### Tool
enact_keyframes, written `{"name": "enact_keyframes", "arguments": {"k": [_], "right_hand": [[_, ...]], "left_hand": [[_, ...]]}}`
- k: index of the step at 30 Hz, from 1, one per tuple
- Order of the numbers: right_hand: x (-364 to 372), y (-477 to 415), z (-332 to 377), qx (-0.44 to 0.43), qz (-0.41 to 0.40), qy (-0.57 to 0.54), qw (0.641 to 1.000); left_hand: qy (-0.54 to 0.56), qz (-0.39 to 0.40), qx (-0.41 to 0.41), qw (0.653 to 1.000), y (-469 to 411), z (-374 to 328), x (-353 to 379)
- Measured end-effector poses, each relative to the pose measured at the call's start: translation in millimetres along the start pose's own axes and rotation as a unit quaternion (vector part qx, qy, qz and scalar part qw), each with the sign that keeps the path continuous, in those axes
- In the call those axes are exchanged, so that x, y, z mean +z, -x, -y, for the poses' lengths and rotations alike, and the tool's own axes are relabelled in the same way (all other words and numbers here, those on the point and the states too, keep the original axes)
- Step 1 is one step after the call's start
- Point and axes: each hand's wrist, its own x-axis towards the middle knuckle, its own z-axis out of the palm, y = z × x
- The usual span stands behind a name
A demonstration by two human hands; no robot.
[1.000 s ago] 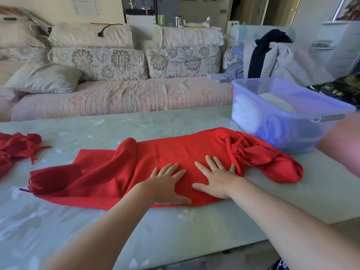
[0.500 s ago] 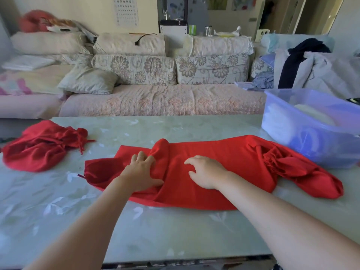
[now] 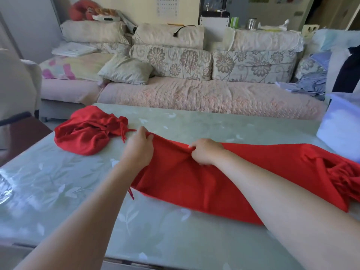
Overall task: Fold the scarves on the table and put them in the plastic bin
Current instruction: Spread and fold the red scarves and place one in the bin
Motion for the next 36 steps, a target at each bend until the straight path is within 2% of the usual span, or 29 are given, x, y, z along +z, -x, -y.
{"name": "enact_keyframes", "arguments": {"k": [2,3,4,6,8,10,12,15,18,21,24,26,27,29,31,34,36], "right_hand": [[-6.8,-10.7,19.2,0.006,0.062,0.050,0.997],[-8.9,-15.9,29.1,0.005,0.066,0.081,0.995],[-10.3,-21.0,38.6,0.004,0.043,0.109,0.993],[-8.3,-41.1,53.5,-0.009,-0.055,0.119,0.991],[-7.7,-61.3,72.9,-0.046,-0.126,0.053,0.989],[-11.9,-76.7,95.9,-0.136,-0.145,-0.049,0.979],[-18.0,-80.6,118.9,-0.214,-0.110,-0.132,0.962],[-19.3,-82.6,131.2,-0.251,-0.054,-0.168,0.952],[-14.9,-86.9,105.4,-0.199,-0.066,-0.106,0.972],[0.2,-88.4,61.7,-0.117,-0.054,-0.026,0.991],[23.0,-92.8,28.1,-0.088,-0.042,-0.008,0.995],[28.7,-94.4,14.1,-0.078,-0.041,-0.010,0.996],[28.6,-94.3,8.3,-0.075,-0.037,-0.001,0.997],[25.2,-95.3,-2.7,-0.068,-0.026,0.043,0.996],[21.4,-97.5,-10.4,-0.065,-0.030,0.090,0.993],[20.6,-105.8,-21.3,-0.057,-0.054,0.061,0.995],[21.4,-112.5,-29.9,-0.045,-0.068,0.048,0.996]], "left_hand": [[0.039,-0.019,-0.049,0.998,-3.9,9.1,-10.9],[0.052,-0.029,-0.065,0.996,-6.7,13.4,-16.6],[0.064,-0.043,-0.074,0.994,-10.5,18.3,-21.3],[0.068,-0.084,-0.080,0.991,-17.2,27.9,-30.6],[0.022,-0.125,-0.091,0.988,-21.1,35.4,-41.3],[-0.041,-0.164,-0.114,0.979,-23.3,41.6,-56.5],[-0.115,-0.204,-0.130,0.963,-25.9,48.5,-71.1],[-0.229,-0.225,-0.116,0.940,-27.2,60.9,-74.4],[-0.270,-0.174,0.008,0.947,-21.7,65.4,-47.5],[-0.200,-0.022,0.128,0.971,-23.0,60.1,-12.3],[-0.089,0.138,0.126,0.978,-22.7,52.8,17.6],[-0.125,0.198,0.080,0.969,-22.9,56.1,36.2],[-0.195,0.217,0.048,0.955,-24.3,58.1,42.4],[-0.326,0.227,-0.035,0.917,-30.7,56.5,46.4],[-0.375,0.190,-0.084,0.904,-39.8,48.0,45.3],[-0.445,0.115,-0.037,0.888,-58.2,37.7,47.3],[-0.392,0.076,0.045,0.916,-74.0,38.7,54.8]]}}
